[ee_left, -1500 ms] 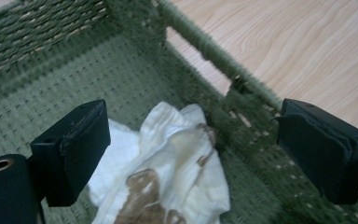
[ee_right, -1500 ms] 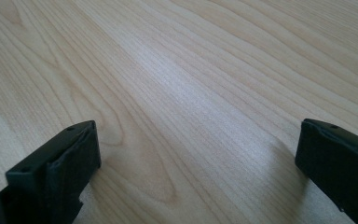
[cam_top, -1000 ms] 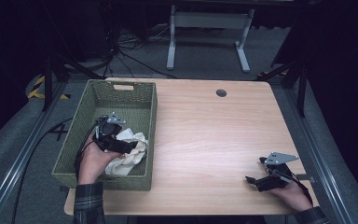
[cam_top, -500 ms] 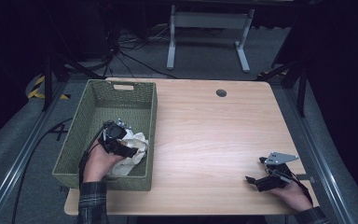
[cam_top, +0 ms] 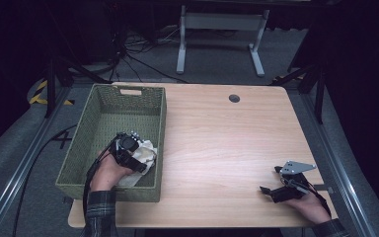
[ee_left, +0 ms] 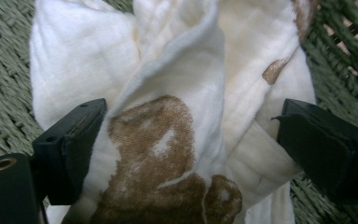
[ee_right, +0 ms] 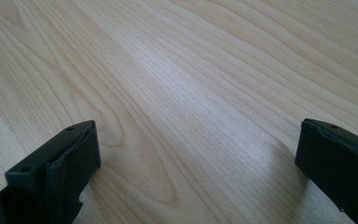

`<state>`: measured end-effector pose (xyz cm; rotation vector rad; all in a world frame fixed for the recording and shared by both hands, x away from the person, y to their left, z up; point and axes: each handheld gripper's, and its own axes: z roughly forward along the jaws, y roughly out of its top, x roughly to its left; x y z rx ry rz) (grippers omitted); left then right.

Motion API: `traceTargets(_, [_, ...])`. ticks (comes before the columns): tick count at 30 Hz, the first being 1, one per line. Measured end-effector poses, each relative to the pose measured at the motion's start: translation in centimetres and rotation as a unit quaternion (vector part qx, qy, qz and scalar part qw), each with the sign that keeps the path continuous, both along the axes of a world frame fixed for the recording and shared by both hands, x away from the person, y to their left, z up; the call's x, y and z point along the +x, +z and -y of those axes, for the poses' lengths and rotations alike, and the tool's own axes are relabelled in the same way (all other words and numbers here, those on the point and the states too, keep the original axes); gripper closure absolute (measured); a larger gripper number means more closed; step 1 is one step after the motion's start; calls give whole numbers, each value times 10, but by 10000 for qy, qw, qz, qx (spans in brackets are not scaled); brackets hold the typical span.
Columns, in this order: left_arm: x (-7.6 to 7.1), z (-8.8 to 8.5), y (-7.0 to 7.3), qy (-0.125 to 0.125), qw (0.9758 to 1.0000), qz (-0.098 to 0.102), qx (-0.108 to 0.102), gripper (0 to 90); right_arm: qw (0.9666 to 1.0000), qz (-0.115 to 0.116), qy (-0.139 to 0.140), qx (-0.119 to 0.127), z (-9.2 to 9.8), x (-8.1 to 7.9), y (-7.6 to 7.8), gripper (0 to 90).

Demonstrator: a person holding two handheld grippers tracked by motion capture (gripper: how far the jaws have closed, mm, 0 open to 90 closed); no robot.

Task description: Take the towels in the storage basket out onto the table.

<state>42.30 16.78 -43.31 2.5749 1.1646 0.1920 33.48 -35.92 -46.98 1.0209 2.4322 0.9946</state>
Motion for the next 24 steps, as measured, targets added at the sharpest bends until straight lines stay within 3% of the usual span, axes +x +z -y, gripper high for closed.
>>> traceTargets(4, [1,2,-5,-47,9998,-128,152,86,10000,1,3,-2,0,0,0,2])
traceTargets(10, [0,3,-5,-53,9996,-144,231,121,10000,0,-1,2,0,0,0,2])
traceTargets(14, [0,3,-3,30,9995,-149,269,260,10000,1,-1,3,0,0,0,2])
traceTargets(15, [-1,3,-1,53,9993,-104,366,328,10000,-1,-1,1,0,0,0,2])
traceTargets(18, [-2,3,0,50,9994,-117,324,403,10000,-1,0,2,0,0,0,2])
traceTargets(21, [-3,2,3,191,9992,-190,292,589,10000,0,-3,5,0,0,0,2])
traceTargets(24, [-2,0,5,324,9990,-233,212,672,10000,6,3,0,0,0,0,2])
